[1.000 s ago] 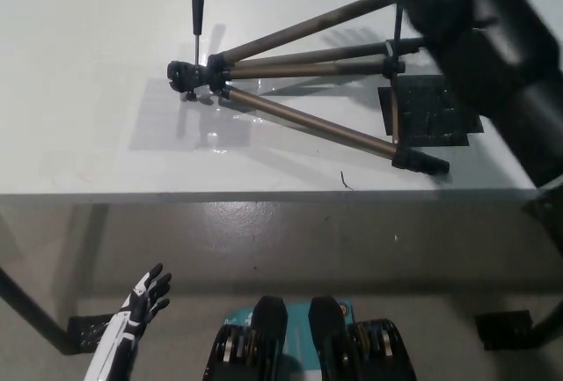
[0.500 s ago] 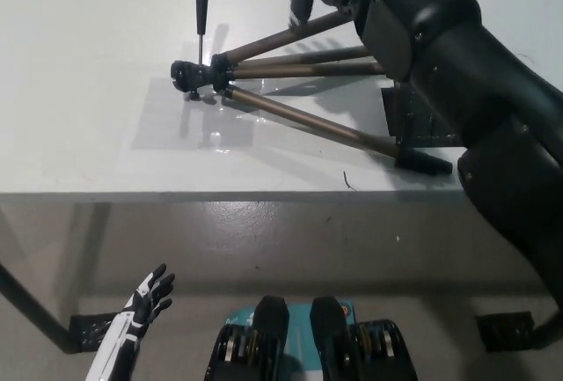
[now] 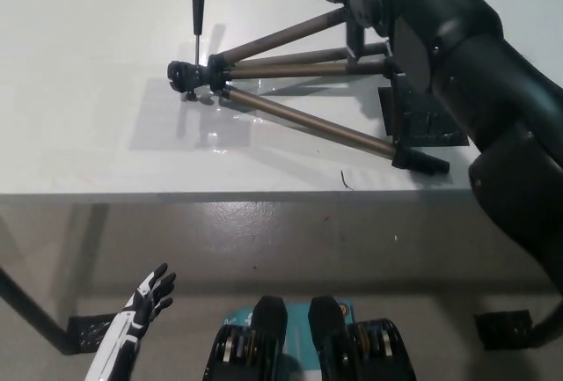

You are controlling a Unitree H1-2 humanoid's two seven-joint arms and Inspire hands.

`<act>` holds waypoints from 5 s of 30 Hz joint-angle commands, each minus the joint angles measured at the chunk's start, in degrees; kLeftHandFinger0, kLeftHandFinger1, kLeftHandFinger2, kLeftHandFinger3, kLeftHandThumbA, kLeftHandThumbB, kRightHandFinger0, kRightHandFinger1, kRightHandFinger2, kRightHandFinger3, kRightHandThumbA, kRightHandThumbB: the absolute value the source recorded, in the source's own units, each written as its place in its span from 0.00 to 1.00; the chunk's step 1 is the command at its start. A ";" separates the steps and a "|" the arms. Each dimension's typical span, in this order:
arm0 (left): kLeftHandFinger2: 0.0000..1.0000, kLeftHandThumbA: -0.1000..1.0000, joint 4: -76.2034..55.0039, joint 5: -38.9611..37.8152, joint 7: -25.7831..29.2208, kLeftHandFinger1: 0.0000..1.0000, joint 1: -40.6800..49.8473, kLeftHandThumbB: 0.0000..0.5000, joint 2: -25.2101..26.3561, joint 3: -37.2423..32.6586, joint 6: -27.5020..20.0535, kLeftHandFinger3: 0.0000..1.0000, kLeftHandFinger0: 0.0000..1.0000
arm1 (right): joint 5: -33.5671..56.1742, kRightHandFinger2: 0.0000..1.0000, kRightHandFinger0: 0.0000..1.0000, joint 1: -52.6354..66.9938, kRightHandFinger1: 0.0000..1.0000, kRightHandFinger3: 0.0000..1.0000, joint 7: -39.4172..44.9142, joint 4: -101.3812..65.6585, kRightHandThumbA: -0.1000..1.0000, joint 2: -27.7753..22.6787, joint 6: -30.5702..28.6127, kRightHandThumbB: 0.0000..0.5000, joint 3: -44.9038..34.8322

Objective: A tripod lies near the right hand side of the table and the robot grab a leg of the tripod using its right hand and put it up right.

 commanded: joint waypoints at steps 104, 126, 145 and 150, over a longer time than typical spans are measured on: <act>1.00 1.00 -0.33 -0.42 -2.28 1.00 5.82 0.59 -0.38 -1.98 -4.14 1.00 1.00 | 33.86 1.00 1.00 28.43 1.00 1.00 -26.92 -2.41 0.94 4.27 -31.14 1.00 -50.69; 1.00 1.00 0.42 -0.66 -2.01 1.00 4.98 0.64 -0.52 -1.48 -3.05 1.00 1.00 | 42.32 1.00 1.00 41.02 1.00 1.00 -21.54 -94.06 0.93 -8.32 -11.53 1.00 -49.41; 1.00 1.00 1.28 -0.69 -2.64 1.00 6.33 0.62 -0.48 -2.15 -4.06 1.00 1.00 | 41.66 1.00 1.00 83.51 1.00 1.00 -21.75 -117.09 1.00 -5.97 -28.18 0.85 -40.59; 1.00 1.00 1.20 -0.65 -2.79 1.00 5.57 0.66 -0.22 -2.09 -2.74 1.00 1.00 | 42.38 1.00 1.00 93.74 1.00 1.00 -19.59 -112.71 1.00 -5.72 -19.81 0.96 -36.17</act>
